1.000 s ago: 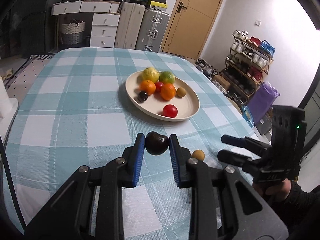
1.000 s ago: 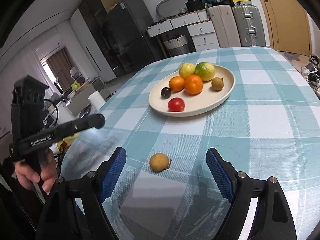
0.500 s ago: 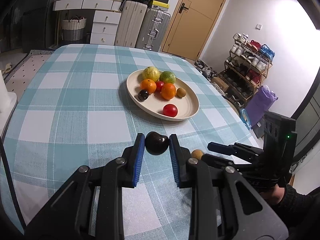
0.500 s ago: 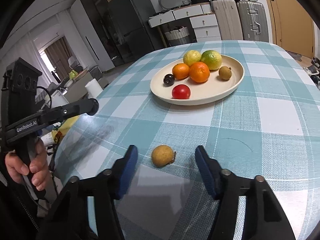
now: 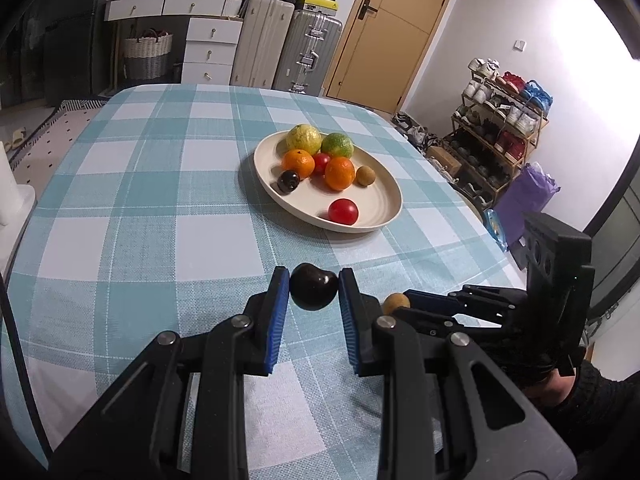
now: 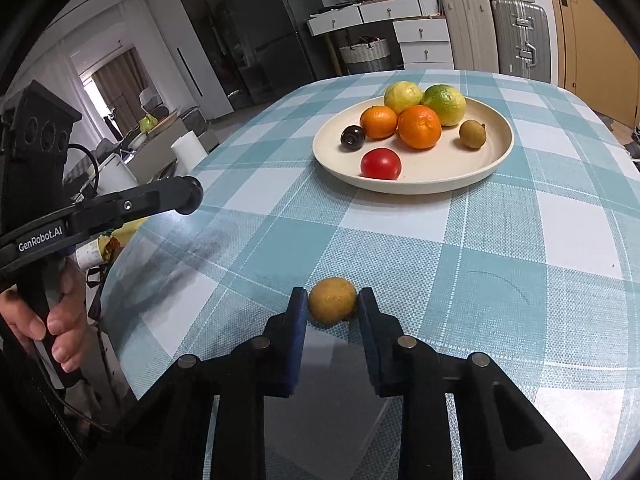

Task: Organize fruits
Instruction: 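Carry the plum and pear over the cream plate and lower them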

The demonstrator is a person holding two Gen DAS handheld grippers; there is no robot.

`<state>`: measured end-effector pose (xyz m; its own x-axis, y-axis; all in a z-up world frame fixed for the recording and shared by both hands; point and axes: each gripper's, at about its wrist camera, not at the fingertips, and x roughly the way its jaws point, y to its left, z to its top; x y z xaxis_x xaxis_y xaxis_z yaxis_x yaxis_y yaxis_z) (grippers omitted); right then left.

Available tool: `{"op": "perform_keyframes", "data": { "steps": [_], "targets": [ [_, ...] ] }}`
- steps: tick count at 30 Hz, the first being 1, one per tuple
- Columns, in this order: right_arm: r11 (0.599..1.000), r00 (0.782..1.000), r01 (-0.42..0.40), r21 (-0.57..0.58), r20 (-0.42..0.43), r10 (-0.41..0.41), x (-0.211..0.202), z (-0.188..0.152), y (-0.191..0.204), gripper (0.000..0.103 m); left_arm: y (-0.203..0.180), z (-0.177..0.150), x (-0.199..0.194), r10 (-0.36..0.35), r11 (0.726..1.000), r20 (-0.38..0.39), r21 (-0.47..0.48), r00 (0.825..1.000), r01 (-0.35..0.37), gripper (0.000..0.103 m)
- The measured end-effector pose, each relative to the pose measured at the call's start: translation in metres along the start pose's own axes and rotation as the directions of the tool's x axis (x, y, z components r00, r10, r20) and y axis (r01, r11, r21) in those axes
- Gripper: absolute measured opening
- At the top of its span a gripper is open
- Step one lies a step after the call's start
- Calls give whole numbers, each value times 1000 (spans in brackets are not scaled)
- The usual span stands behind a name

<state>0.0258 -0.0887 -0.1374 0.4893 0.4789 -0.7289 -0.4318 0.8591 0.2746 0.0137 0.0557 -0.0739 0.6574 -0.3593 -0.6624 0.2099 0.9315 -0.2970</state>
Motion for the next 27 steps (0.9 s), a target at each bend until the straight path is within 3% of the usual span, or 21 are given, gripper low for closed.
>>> {"op": "perform_keyframes", "data": {
  "steps": [10, 27],
  "targets": [
    [999, 996, -37, 10, 76, 36, -20, 10, -5, 26, -3, 8, 4, 8, 1000, -2, 18, 1000, -8, 23],
    [989, 983, -115, 94, 152, 100, -30, 52, -43, 26, -1, 59, 40, 6, 1000, -5, 24, 1000, -6, 23]
  ]
}}
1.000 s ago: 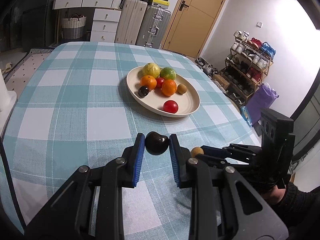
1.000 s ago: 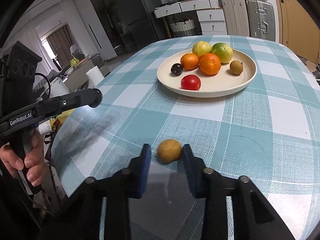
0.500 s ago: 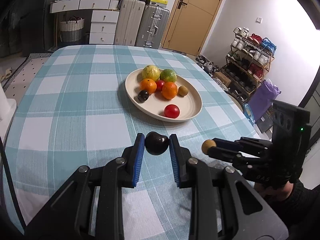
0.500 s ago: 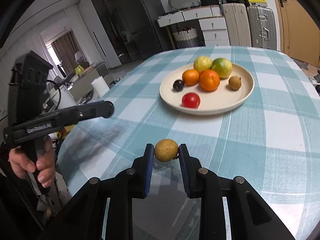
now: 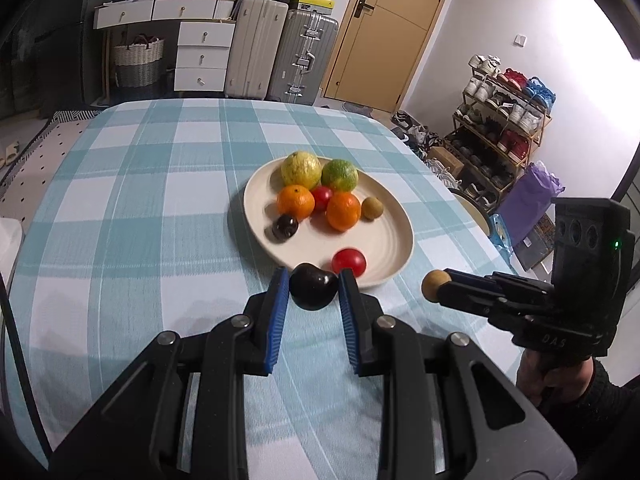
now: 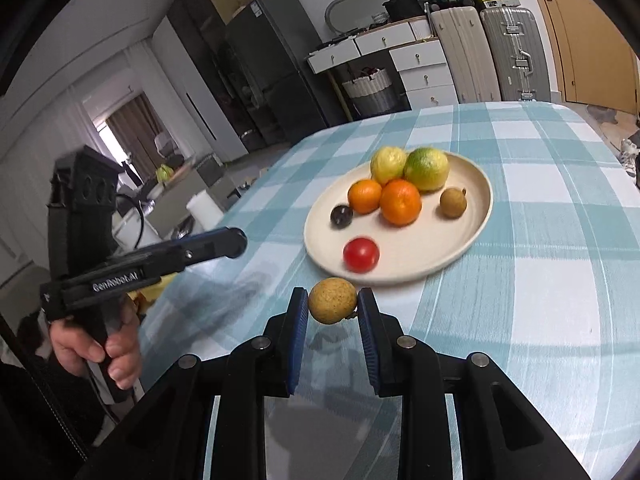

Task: Organize fruits
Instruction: 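Carry the plum and pear over the cream plate and lower them, then open both tools to release the plum and pear on the plate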

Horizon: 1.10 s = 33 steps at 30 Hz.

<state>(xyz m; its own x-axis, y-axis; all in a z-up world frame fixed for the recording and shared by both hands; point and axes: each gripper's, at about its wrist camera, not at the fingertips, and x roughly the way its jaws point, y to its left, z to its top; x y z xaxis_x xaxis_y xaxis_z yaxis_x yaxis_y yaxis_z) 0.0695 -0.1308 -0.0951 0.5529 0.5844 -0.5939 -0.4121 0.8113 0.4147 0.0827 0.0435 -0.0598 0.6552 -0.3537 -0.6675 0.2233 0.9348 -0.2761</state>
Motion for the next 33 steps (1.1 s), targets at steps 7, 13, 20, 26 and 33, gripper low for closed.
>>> {"op": "perform_keyframes", "data": {
  "steps": [7, 13, 20, 26, 33],
  "targets": [
    [1000, 999, -13, 3, 34, 13, 7, 28, -9, 26, 4, 28, 29, -11, 1000, -3, -16, 1000, 11, 23],
    [1000, 999, -18, 16, 47, 17, 18, 47, -20, 26, 3, 50, 59, -44, 999, -20, -23, 999, 43, 23],
    [999, 999, 17, 33, 43, -19, 30, 60, -34, 26, 2, 64, 91, -65, 997, -55, -41, 996, 63, 23],
    [997, 999, 41, 63, 30, -43, 39, 65, -49, 26, -4, 67, 113, -73, 997, -93, -30, 993, 71, 23],
    [995, 998, 60, 73, 0, -60, 51, 61, -58, 26, -5, 66, 127, -73, 997, -124, -11, 990, 72, 23]
  ]
}}
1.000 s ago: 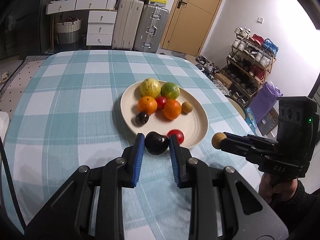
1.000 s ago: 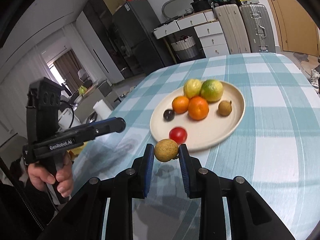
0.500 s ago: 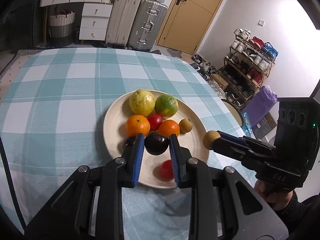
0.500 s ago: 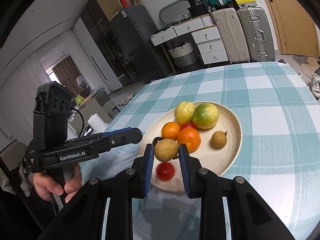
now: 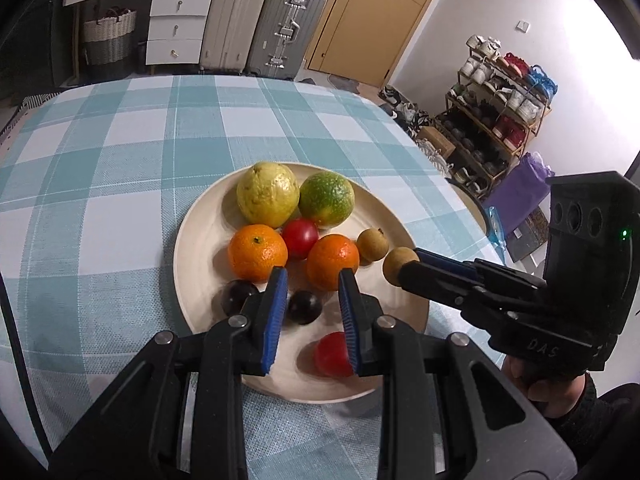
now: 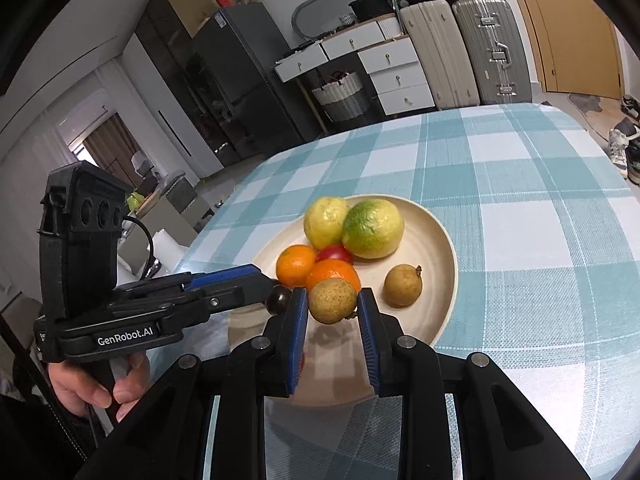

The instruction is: Organize fruits

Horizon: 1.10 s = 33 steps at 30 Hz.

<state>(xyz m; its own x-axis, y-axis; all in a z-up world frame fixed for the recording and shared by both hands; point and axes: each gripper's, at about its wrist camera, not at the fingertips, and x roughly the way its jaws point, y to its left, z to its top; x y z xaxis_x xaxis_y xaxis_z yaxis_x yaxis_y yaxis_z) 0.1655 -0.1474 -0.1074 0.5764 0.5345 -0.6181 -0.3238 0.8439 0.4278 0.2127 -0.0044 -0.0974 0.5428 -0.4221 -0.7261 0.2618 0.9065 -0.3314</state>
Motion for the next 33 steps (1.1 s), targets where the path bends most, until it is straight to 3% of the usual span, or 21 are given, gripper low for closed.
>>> {"op": "perform_keyframes", "data": {
  "steps": [5, 16, 20, 24, 26, 31, 33],
  "targets": [
    [999, 999, 43, -21, -10, -43, 3, -2, 2, 30, 1, 0, -7, -10, 1000, 38, -11, 999, 11, 23],
    [999, 996, 48, 5, 74, -48, -27, -2, 3, 30, 3, -3, -35, 26, 999, 85, -30, 996, -24, 24],
    [998, 992, 56, 10, 112, -57, -40, -2, 8, 40, 2, -6, -51, 39, 999, 114, -39, 993, -35, 24],
    [998, 987, 62, -5, 145, -61, -54, -1, 18, 41, -3, -10, -67, 49, 998, 141, -35, 989, -44, 24],
    [998, 985, 60, -12, 160, -57, -60, 0, 23, 43, -6, -12, -76, 52, 998, 157, -35, 986, -47, 28],
    [997, 973, 67, -36, 222, -58, -78, 1, 36, 55, -18, -19, -97, 79, 997, 204, -19, 976, -77, 60],
    [997, 970, 64, -40, 238, -52, -82, 1, 39, 64, -24, -23, -105, 96, 995, 224, -9, 970, -96, 69]
  ]
}}
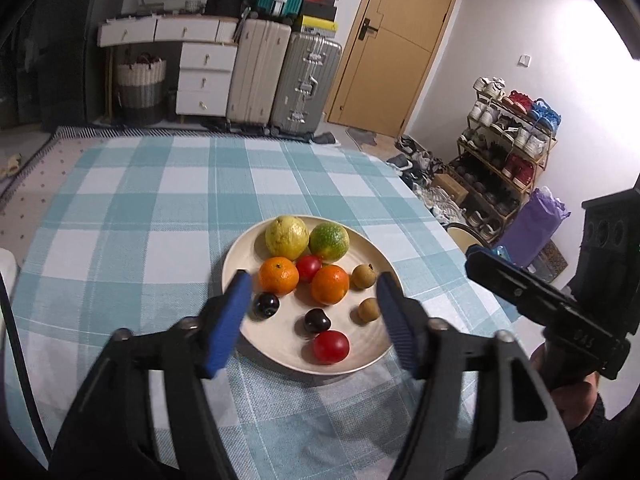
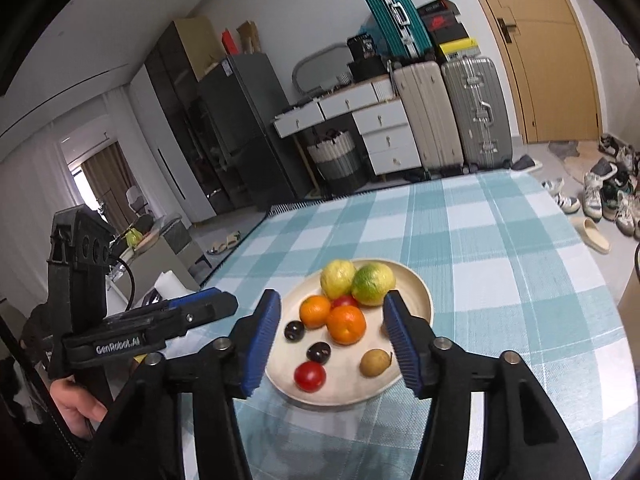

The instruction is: Organize fruits

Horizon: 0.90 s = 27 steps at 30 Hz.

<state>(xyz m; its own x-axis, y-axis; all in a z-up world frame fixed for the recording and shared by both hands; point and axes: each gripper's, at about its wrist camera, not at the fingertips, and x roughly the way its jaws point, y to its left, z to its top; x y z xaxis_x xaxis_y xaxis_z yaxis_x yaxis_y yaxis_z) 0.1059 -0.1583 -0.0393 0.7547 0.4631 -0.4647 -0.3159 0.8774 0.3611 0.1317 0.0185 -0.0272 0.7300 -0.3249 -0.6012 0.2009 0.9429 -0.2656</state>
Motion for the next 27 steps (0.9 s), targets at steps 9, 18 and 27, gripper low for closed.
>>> {"op": "perform_keyframes", "data": {
  "steps": [9, 18, 27],
  "targets": [
    [999, 998, 38, -3, 49, -38, -16, -2, 11, 97, -7, -6, -35, 78, 997, 75, 2, 994, -79, 97],
    [995, 991, 84, -50, 104, -79, -33, -8, 24, 102, -4, -18, -56, 127, 992, 130, -1, 983, -128, 102],
    [983, 977, 135, -120, 184, -112, -47, -20, 35, 103, 0, -33, -75, 167, 986, 196, -10, 966, -168, 102]
  ]
}}
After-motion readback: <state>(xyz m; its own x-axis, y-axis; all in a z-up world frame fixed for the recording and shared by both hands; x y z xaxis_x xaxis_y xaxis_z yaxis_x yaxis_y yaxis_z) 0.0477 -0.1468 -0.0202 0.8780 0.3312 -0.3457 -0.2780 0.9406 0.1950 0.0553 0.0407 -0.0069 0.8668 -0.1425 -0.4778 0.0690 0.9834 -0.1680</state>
